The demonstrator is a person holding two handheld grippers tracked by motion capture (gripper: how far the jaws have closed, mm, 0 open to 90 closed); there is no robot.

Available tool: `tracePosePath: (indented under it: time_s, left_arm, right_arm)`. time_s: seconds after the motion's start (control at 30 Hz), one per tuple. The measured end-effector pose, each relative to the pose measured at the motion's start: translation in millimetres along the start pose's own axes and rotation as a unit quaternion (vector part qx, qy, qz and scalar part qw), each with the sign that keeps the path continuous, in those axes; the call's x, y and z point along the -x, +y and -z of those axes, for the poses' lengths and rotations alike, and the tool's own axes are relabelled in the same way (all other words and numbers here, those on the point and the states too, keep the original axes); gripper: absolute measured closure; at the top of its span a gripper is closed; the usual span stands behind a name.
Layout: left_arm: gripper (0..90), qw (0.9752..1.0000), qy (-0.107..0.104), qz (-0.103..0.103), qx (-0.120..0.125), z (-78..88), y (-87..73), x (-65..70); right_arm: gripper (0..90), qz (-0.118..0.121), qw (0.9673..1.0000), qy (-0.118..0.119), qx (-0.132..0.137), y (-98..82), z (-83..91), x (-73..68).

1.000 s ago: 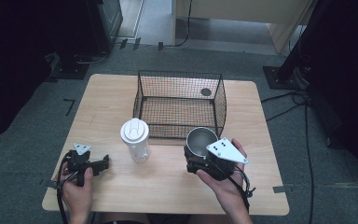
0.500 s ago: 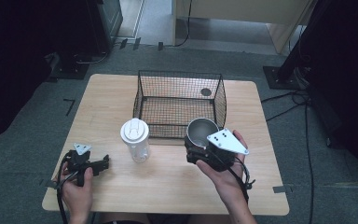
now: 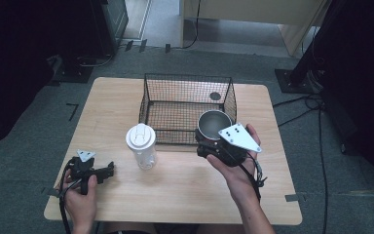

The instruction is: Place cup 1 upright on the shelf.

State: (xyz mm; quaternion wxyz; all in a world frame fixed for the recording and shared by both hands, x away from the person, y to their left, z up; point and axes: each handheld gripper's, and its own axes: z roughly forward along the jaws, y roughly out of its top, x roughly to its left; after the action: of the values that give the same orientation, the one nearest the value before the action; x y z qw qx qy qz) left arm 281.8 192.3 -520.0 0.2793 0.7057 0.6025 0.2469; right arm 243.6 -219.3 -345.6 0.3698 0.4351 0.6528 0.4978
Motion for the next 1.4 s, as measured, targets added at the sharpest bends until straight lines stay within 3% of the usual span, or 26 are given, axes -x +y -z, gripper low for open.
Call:
tracePosePath:
  time_s: [0.27,0.37,0.5,0.8,0.97,1.23,1.4]
  left_arm:
    - [0.0,1.0000,0.000,0.000,0.000,0.0,0.0,0.0]
    - [0.0,1.0000,0.000,0.000,0.000,0.0,0.0,0.0]
    - [0.0,1.0000,0.000,0.000,0.000,0.0,0.1,0.1]
    - [0.0,1.0000,0.000,0.000,0.000,0.0,0.1,0.1]
    - [0.0,1.0000,0.000,0.000,0.002,-0.2,0.0,0.1]
    - [0.0,1.0000,0.001,0.000,0.001,-0.2,0.0,0.1]
    - [0.0,1.0000,0.001,0.000,0.001,-0.2,0.0,0.1]
  right_arm:
    - [7.3,-0.010,0.9987,-0.011,0.049,-1.1,-15.2,4.9]
    - [7.3,-0.028,0.9977,-0.016,0.059,1.5,-21.7,9.2]
    - [7.2,-0.048,0.9966,-0.021,0.064,3.0,-30.8,16.5]
    - [7.2,-0.057,0.9960,-0.027,0.063,0.5,-50.7,28.1]
    - [7.2,-0.075,0.9948,-0.026,0.065,-4.5,-64.7,35.0]
    - [7.1,-0.078,0.9947,-0.046,0.049,-10.9,-83.9,40.6]
    - [7.1,-0.076,0.9938,-0.060,0.054,-15.8,-94.5,42.2]
